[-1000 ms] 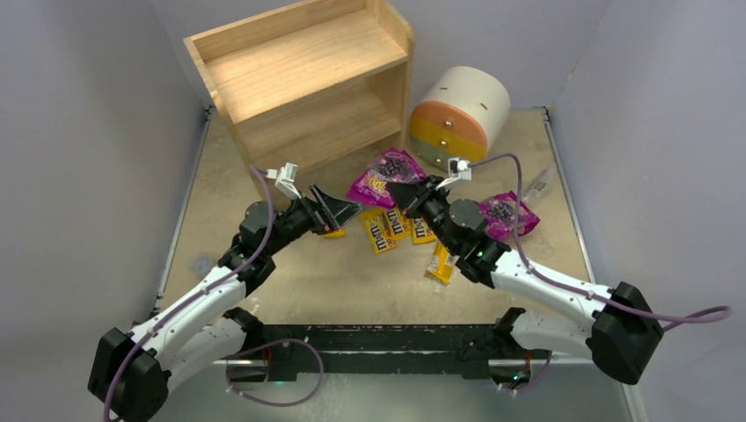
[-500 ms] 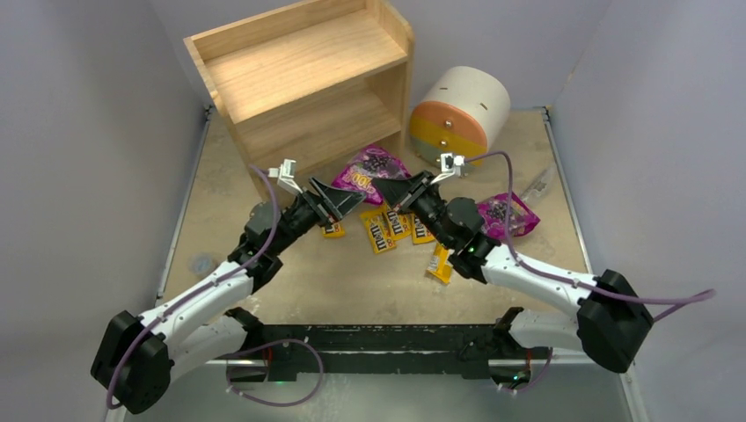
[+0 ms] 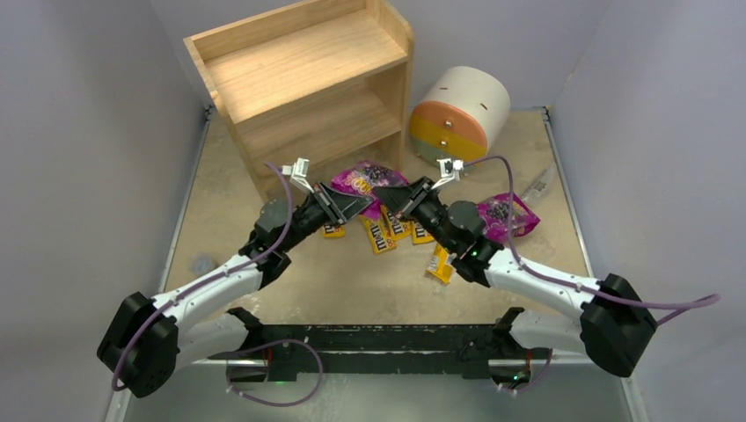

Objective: Place and organize the candy bags onto the shelf

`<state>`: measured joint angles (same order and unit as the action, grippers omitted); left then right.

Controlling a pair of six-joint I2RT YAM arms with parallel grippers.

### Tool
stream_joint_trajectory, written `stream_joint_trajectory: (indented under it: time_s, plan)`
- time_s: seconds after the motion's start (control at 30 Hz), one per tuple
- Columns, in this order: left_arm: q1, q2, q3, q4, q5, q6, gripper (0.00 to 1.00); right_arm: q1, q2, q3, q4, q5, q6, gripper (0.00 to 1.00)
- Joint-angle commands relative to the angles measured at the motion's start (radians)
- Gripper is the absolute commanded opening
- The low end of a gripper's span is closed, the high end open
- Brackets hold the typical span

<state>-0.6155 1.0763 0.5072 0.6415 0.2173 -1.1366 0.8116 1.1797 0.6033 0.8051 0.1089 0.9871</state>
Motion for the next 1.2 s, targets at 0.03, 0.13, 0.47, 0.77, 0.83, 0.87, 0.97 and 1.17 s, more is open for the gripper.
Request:
stream_joint_trajectory:
  time_s: [0.03, 0.13, 0.47, 0.77, 0.83, 0.87, 0.97, 1.17]
  plan:
    - [0.011, -0.005, 0.067, -0.001, -0.010, 0.207, 0.00, 0.016, -0.101, 0.029, -0.036, -0.097, -0.046, 0.27]
    - [0.010, -0.013, 0.159, -0.160, 0.024, 0.376, 0.00, 0.014, -0.149, 0.037, -0.214, -0.160, -0.189, 0.52]
    - [0.010, 0.104, 0.384, -0.546, 0.542, 1.136, 0.00, 0.014, -0.400, 0.101, -0.879, -0.106, -0.644, 0.94]
    - [0.012, 0.093, 0.526, -0.813, 0.827, 1.624, 0.00, 0.012, -0.532, 0.012, -0.800, -0.189, -0.685, 0.99]
    - [0.011, 0.058, 0.509, -0.815, 0.869, 1.680, 0.00, 0.011, -0.551, 0.006, -0.755, -0.222, -0.670, 0.99]
    - [0.011, 0.039, 0.503, -0.818, 0.891, 1.696, 0.00, 0.012, -0.558, 0.009, -0.740, -0.233, -0.663, 0.99]
    - [0.011, -0.008, 0.482, -0.813, 0.934, 1.721, 0.00, 0.010, -0.553, 0.035, -0.713, -0.254, -0.648, 0.99]
    - [0.012, -0.074, 0.459, -0.846, 0.964, 1.797, 0.00, 0.006, -0.457, 0.120, -0.734, -0.359, -0.715, 0.99]
